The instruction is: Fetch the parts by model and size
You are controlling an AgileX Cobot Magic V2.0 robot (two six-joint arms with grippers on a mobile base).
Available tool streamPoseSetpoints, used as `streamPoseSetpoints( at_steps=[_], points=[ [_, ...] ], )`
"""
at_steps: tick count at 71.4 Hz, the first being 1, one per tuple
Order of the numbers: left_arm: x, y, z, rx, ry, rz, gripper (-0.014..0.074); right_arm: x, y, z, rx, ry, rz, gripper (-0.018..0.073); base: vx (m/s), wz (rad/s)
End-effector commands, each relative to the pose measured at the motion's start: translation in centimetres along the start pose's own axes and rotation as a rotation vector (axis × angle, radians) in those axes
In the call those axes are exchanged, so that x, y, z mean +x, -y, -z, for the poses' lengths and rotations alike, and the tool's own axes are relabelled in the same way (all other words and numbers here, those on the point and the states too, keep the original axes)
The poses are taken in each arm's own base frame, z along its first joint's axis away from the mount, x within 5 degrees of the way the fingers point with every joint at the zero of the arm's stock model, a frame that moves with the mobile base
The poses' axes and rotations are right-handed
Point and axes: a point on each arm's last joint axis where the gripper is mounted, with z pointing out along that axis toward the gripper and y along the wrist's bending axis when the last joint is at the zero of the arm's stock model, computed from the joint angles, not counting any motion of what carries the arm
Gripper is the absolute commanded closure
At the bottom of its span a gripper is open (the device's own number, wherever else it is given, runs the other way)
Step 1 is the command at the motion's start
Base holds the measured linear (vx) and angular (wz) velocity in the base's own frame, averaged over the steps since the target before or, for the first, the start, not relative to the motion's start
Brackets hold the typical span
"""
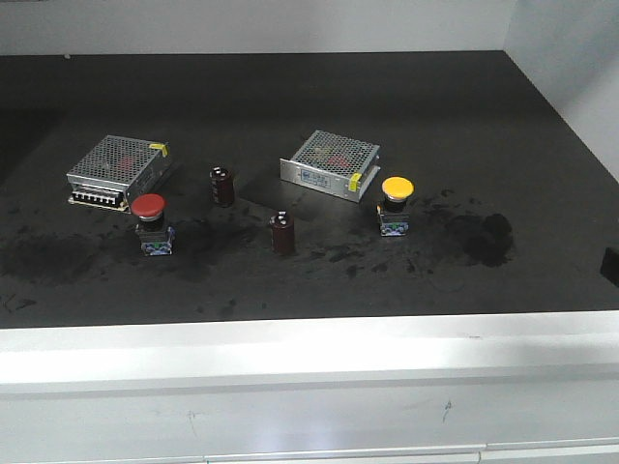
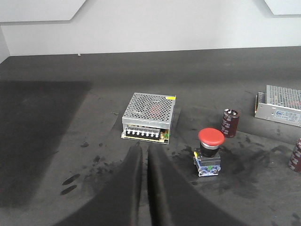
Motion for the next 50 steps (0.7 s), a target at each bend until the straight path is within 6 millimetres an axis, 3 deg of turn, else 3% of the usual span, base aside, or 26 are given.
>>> streamPoseSetpoints(
  at_steps=[1, 13, 21, 35, 50],
  points=[
    [-1.7, 0.1, 0.3, 0.01, 0.095, 0.015, 0.052, -1.6, 0.0, 0.2, 0.004, 0.089, 0.03, 0.0393, 0.0, 0.0],
    [-1.5, 0.3, 0.1, 0.026, 0.076, 0.036, 0.0381, -1.6, -0.4, 0.0, -0.02, 0.085, 0.047, 0.0166, 0.0, 0.0],
    [-1.4, 0.6, 0.0, 0.052, 0.06, 0.034, 0.026, -1.6, -1.3, 0.1, -0.067, 0.085, 0.083, 0.0067, 0.0, 0.0],
    [-1.3, 1.0, -0.4, 0.078, 0.028, 0.026, 0.0093, -1.6, -1.5, 0.1, -0.08, 0.087, 0.088, 0.0041, 0.0, 0.0],
    [-3.5, 2.0, -3.0, 0.122, -0.097, 0.074, 0.0074, -1.6, -1.5, 0.1, -0.082, 0.094, 0.081, 0.0041, 0.0, 0.0]
  ],
)
